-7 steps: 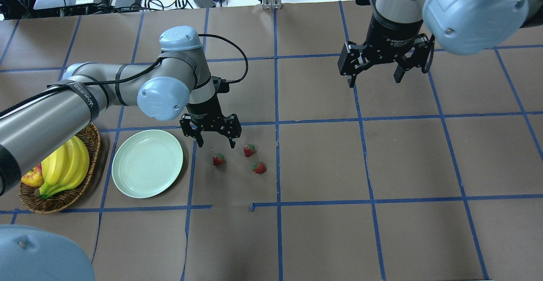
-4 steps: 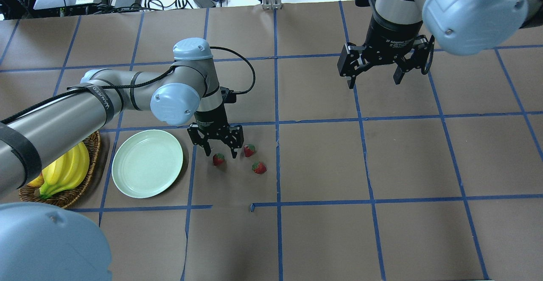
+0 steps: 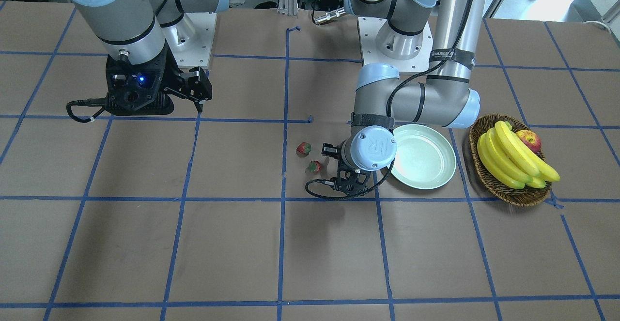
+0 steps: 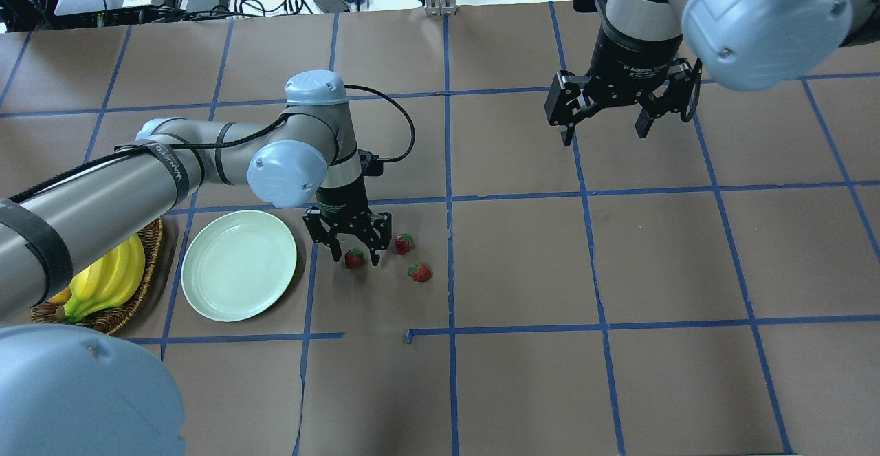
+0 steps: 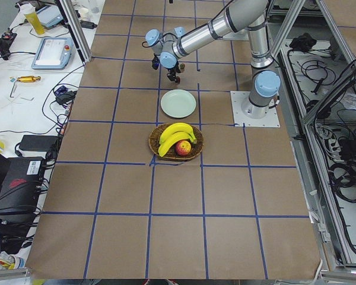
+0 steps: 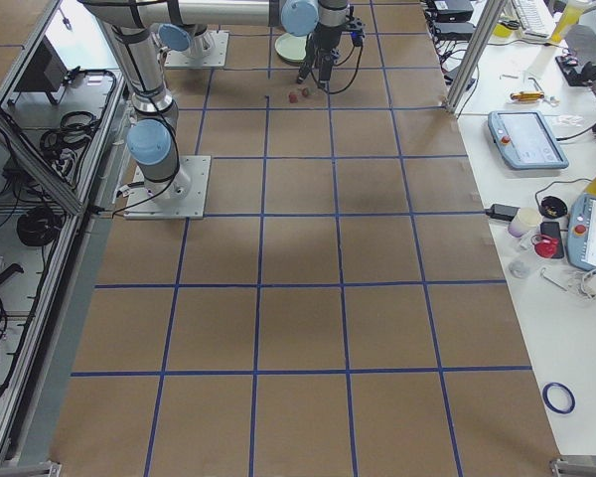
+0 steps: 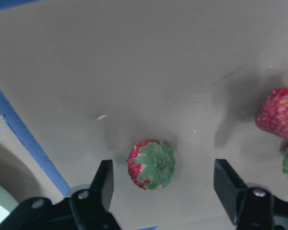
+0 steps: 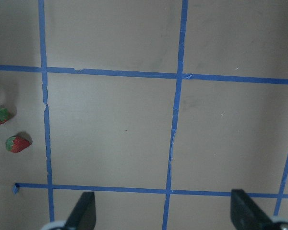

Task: Collect all strawberries into plate
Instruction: 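Close the left gripper on the strawberry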

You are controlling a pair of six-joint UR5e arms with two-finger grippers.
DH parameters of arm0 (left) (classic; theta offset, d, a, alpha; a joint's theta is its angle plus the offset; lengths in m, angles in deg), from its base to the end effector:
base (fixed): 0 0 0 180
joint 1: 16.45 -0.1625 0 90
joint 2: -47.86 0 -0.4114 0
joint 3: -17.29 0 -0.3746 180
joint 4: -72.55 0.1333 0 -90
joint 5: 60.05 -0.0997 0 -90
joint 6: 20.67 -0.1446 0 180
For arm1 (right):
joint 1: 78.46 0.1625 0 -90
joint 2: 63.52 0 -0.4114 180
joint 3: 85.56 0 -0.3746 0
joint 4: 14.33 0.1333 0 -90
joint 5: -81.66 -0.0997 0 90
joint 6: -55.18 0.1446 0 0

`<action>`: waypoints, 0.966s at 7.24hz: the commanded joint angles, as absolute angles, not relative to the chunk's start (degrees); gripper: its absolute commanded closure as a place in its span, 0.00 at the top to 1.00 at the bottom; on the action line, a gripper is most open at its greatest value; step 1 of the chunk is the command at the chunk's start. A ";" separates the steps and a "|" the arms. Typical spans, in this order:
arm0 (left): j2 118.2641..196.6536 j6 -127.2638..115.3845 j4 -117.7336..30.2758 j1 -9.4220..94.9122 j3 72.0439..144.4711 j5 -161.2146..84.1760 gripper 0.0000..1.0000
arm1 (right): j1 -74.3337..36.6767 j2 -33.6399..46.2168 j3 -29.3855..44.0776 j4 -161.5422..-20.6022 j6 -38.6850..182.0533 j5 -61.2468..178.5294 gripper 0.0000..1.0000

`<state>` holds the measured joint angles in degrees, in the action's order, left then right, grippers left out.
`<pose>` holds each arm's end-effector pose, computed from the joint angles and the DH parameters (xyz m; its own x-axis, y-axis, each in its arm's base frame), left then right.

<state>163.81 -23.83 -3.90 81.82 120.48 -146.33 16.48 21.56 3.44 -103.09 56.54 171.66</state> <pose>-0.2129 -0.4725 0.1228 -0.9829 0.1648 0.0822 0.1842 0.8848 0.4280 0.1755 -0.4820 0.3938 -0.9980 -0.0625 0.0021 -0.0621 0.9940 0.0899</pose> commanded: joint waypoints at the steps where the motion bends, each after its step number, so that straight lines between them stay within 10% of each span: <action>1: 163.88 -23.83 -4.00 81.81 120.30 -146.36 0.14 | 16.55 21.56 3.47 -103.09 56.59 171.66 1.00; 2: 163.79 -23.83 -4.00 81.81 120.12 -146.97 0.00 | 16.55 21.56 3.47 -103.09 56.50 171.58 1.00; 7: 158.71 -29.00 -16.43 76.14 110.21 -157.32 0.00 | 16.55 21.56 3.47 -103.09 56.59 171.66 1.00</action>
<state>160.28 -26.50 -10.13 79.61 113.48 -154.17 16.55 21.56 3.47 -103.10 56.59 171.66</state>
